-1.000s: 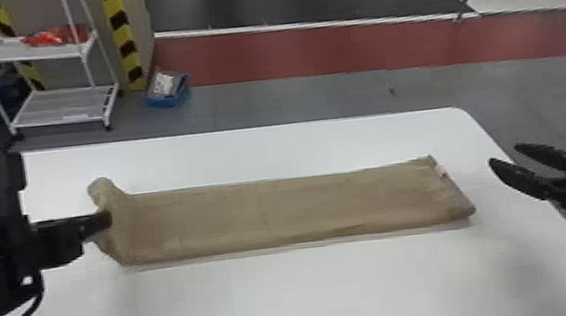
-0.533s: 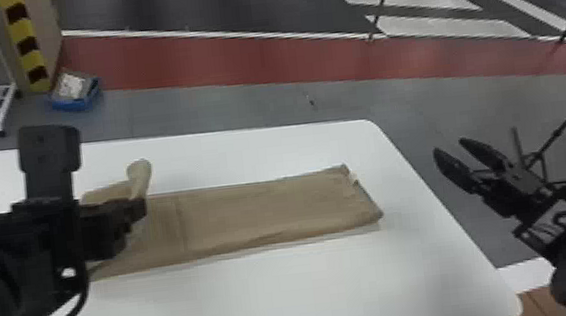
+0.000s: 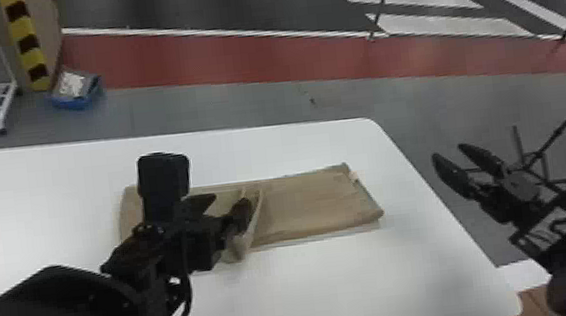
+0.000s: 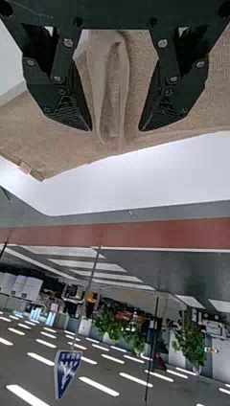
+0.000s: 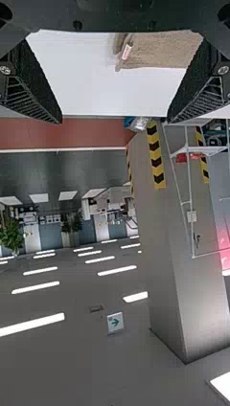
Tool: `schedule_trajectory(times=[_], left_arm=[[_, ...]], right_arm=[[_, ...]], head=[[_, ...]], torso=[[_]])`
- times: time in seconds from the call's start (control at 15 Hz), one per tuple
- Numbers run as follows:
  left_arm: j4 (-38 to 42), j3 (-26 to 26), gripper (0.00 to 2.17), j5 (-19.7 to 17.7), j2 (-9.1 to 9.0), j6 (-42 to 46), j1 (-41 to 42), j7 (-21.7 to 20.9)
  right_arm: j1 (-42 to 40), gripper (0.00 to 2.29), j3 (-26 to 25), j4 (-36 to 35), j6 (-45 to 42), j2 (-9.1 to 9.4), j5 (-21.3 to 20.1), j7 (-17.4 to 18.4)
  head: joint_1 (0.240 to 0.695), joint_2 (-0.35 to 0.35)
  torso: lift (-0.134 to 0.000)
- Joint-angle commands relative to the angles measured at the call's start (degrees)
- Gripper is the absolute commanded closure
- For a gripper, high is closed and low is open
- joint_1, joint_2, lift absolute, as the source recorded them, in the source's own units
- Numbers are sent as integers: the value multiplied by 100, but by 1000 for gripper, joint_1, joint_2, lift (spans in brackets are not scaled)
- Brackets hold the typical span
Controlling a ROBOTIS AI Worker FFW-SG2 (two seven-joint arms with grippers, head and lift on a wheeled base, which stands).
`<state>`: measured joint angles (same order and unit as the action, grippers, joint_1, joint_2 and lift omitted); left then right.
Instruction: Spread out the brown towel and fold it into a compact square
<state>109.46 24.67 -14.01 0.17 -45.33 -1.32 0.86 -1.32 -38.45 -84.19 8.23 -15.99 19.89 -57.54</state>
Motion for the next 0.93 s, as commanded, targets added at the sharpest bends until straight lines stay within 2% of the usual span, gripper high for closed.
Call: schedule_trajectory(times=[0.0,0.13,0.27,0.4,0.53,0.6,0.67,0.73,0.87], left_arm=[[49,-111,29,-32,-32,20,123,11],[172,-489,29,-14,-32,143,290,2],[190,-867,29,223,-32,1039,492,11],[190,-1271,29,293,281,1883,773,11],[181,-1649,29,320,598,2639,1081,20],[163,-1737,29,337,703,2867,1195,20],[111,-1808,29,355,774,3113,1336,11],[-12,-1816,29,364,853,3412,1406,11],[-267,-1816,29,434,888,3606,1424,2]], right_arm=[[0,80,233,-54,35,122,-73,15],[61,87,470,-72,334,149,-125,33],[88,157,734,-72,474,210,-134,156],[79,221,910,-353,1125,509,-231,164],[-18,319,1261,-740,1459,861,-591,367],[-79,319,1463,-836,1494,948,-626,525],[-167,323,1718,-889,1511,1036,-635,674],[-211,404,2017,-1003,1670,1098,-635,929],[-281,410,2580,-1038,1722,1124,-635,1553]], head=[[695,-350],[695,-350],[695,-350],[695,-350],[695,-334],[695,-288],[695,-208],[695,-170],[695,-110]], torso=[[-119],[-119],[-119],[-119],[-119],[-119],[-119],[-119],[-119]])
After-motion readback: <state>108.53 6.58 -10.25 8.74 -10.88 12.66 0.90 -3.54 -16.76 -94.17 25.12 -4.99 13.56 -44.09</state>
